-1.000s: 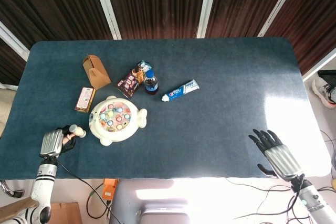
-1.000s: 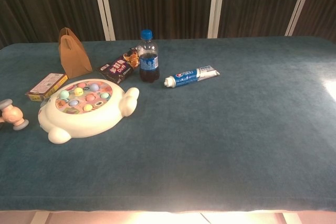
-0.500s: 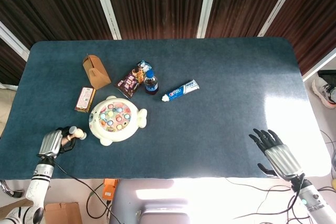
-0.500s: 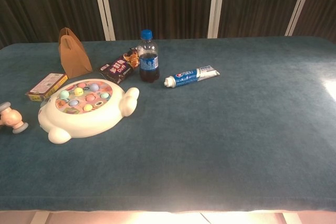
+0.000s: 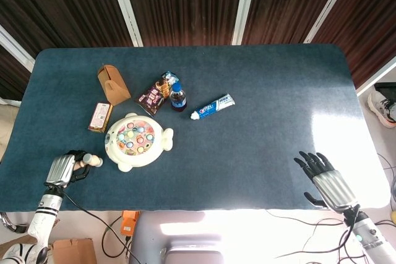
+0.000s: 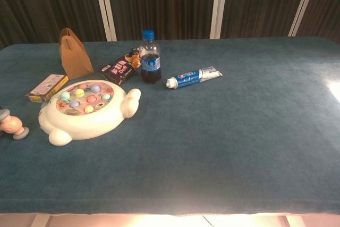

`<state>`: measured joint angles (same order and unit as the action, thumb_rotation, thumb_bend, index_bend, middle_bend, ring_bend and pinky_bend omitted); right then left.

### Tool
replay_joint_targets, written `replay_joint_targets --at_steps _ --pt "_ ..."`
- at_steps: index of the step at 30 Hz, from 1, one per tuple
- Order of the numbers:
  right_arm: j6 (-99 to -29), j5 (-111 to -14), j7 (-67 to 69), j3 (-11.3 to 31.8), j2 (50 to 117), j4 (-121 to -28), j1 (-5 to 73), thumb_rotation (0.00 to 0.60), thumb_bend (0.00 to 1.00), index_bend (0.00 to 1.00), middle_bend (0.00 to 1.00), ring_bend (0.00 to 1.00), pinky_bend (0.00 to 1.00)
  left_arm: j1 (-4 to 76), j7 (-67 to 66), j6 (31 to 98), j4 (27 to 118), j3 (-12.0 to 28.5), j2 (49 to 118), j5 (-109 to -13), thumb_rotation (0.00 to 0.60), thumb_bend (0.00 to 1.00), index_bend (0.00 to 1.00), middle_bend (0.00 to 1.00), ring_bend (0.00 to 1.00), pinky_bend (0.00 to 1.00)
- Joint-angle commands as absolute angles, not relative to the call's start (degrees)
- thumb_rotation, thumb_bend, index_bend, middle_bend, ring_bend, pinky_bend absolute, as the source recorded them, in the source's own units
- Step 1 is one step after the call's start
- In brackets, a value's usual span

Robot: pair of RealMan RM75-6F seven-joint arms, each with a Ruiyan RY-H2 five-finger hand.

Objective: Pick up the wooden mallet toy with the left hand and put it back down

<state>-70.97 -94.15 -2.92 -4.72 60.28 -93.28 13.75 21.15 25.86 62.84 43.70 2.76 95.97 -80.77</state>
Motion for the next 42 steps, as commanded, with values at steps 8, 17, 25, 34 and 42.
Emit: replay_joint_targets --at_steps 8,17,25,34,42 --pt "-71.01 -94.17 -2.85 -4.73 60.24 -93.24 13.71 0.6 0.24 0.0 0.0 0.0 0.0 21.21 26.58 62.57 43.96 3.21 95.81 -80.72 0.6 0.41 0.54 0.47 0.34 0.46" --pt "-70.68 -94.05 -2.92 -4.8 60.13 -93.42 13.78 0.6 0.24 0.0 0.0 0.0 0.0 21.5 25.85 62.07 45.76 3.89 95.0 -80.27 0.6 0.39 0.54 0.47 0.34 0.46" --pt "-70.68 -93.95 -2.43 -4.78 59.92 -93.44 13.77 0.6 0.24 0.0 0.0 0.0 0.0 21.78 24.53 61.34 46.82 4.26 94.52 -79.81 0.6 0.38 0.54 0.47 0.34 0.46" --pt "-70.76 -94.07 -2.39 -4.83 59.86 -93.49 13.73 0.6 0.24 0.0 0.0 0.0 0.0 22.02 23.03 60.82 48.41 4.73 93.55 -79.25 0.6 0.33 0.47 0.44 0.31 0.45" --pt "-70.85 -94.28 -2.19 -4.91 59.72 -93.56 13.69 0.6 0.24 0.0 0.0 0.0 0.0 22.04 21.09 60.35 49.92 4.9 92.79 -78.68 0.6 0.3 0.46 0.44 0.31 0.45"
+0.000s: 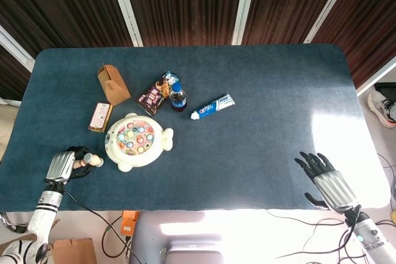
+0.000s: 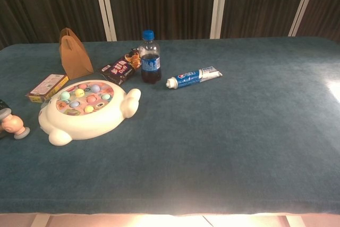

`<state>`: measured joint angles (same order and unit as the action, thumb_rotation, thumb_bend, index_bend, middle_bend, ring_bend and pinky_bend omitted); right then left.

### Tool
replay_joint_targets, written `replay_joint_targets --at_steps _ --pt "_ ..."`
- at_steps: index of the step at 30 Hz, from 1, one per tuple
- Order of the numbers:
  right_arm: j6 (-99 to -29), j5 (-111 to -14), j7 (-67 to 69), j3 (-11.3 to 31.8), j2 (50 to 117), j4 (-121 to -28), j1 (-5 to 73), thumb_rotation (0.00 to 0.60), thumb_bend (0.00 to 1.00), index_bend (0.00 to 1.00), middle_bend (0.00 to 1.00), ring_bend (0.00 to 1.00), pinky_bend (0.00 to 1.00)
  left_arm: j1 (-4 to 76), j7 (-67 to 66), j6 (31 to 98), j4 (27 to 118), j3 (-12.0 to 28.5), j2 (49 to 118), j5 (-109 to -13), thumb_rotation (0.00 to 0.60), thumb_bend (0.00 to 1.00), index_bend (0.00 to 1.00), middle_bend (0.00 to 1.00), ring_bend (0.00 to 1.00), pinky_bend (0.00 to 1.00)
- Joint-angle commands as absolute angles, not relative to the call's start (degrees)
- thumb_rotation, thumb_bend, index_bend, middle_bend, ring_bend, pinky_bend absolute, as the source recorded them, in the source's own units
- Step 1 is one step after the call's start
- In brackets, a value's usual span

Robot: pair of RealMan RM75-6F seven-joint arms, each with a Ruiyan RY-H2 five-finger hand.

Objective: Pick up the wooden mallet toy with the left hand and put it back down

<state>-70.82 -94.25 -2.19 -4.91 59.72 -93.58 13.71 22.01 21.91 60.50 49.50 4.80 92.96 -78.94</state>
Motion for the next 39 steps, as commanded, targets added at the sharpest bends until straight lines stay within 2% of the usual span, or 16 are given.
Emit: replay_joint_targets --at_steps 1,8,15,18,22,25,27,30,34,39 --pt "-70.9 -94.29 -2.21 -4.91 59.71 -93.55 13.67 0.6 0.24 0.0 0.0 0.0 0.0 22.06 20.72 60.33 50.12 4.9 92.72 -78.66 0.6 0.29 0.46 0.43 0.31 0.44" --pt "-70.91 -94.24 -2.3 -4.87 59.81 -93.47 13.65 0.6 0.24 0.0 0.0 0.0 0.0 21.86 19.32 61.07 52.31 5.04 91.55 -78.63 0.6 0.26 0.42 0.4 0.29 0.42" --pt "-70.89 -94.28 -2.56 -4.93 59.86 -93.49 13.6 0.6 0.24 0.0 0.0 0.0 0.0 20.24 18.65 65.72 58.2 4.2 87.5 -80.87 0.6 0.21 0.33 0.3 0.22 0.38" --pt "-71.52 -94.45 -2.59 -4.94 59.72 -93.6 13.31 0.6 0.24 0.0 0.0 0.0 0.0 18.48 17.9 69.81 63.38 2.64 82.76 -83.58 0.6 0.21 0.3 0.25 0.17 0.34" --pt "-72.98 -93.82 -2.25 -4.89 58.85 -94.45 12.29 0.6 0.24 0.0 0.0 0.0 0.0 13.7 14.25 81.51 71.94 0.97 74.31 -88.34 0.6 0.2 0.24 0.16 0.08 0.24" --pt "-75.15 -92.47 -2.9 -4.52 58.17 -95.48 10.73 0.6 0.24 0.0 0.0 0.0 0.0 9.83 11.32 86.29 80.69 -1.11 67.37 -89.68 0.6 0.2 0.18 0.04 0.01 0.15" --pt "-76.7 -90.86 -4.86 -4.13 58.3 -95.93 9.36 0.6 0.24 0.0 0.0 0.0 0.0 7.53 9.62 88.83 84.97 -2.82 64.5 -91.03 0.6 0.2 0.15 0.0 0.0 0.11" --pt "-79.65 -88.02 -10.02 -3.34 59.38 -96.86 6.9 0.6 0.24 0.0 0.0 0.0 0.0 4.39 7.84 92.64 85.75 -4.88 65.11 -93.57 0.6 0.2 0.08 0.0 0.0 0.1" --pt "-82.7 -86.85 -12.65 -2.66 60.63 -97.47 4.86 0.6 0.24 0.0 0.0 0.0 0.0 3.59 3.69 89.79 84.75 -6.38 66.69 -93.09 0.6 0.2 0.02 0.0 0.0 0.1" --pt "-80.3 -85.54 -13.44 -2.33 60.96 -97.45 5.53 0.6 0.24 0.0 0.0 0.0 0.0 3.21 2.03 90.23 86.38 -5.31 66.65 -92.51 0.6 0.2 0.02 0.0 0.0 0.1"
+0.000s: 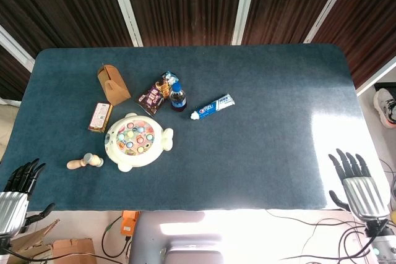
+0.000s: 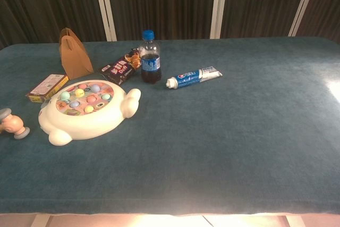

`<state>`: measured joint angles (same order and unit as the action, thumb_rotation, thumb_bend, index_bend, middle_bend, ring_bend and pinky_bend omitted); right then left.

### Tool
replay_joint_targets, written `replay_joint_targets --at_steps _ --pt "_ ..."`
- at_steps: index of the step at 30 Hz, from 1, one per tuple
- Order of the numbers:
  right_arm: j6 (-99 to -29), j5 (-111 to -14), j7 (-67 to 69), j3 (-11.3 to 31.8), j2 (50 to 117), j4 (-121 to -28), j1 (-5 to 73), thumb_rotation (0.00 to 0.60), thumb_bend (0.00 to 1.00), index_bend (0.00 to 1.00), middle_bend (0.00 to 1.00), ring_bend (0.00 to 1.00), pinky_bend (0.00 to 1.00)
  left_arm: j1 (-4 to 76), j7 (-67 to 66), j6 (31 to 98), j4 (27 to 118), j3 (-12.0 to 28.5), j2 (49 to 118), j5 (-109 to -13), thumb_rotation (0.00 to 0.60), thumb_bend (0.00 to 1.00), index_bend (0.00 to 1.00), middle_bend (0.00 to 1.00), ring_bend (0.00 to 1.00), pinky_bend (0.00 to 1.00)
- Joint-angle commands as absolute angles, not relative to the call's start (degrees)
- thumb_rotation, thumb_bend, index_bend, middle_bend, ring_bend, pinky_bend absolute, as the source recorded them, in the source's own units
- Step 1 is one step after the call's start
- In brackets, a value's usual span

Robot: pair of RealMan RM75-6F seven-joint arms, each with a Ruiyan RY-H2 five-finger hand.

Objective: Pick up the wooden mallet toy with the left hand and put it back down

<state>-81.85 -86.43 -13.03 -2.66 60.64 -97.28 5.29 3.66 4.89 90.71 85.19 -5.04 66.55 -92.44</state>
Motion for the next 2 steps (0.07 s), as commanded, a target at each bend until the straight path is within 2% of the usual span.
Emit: replay_joint_targets --at_steps 1,2 --pt "-79.95 -85.43 -13.89 -2.27 61.06 -97.46 5.66 0.6 0.24 0.0 0.0 0.0 0.0 3.19 2.18 90.2 86.49 -5.3 66.62 -92.71 0.6 0.2 0.02 0.0 0.0 0.1" --pt "-79.8 -85.42 -14.1 -2.23 61.13 -97.49 5.71 0.6 0.24 0.0 0.0 0.0 0.0 3.25 2.49 90.01 86.58 -5.35 66.51 -92.88 0.6 0.2 0.02 0.0 0.0 0.1"
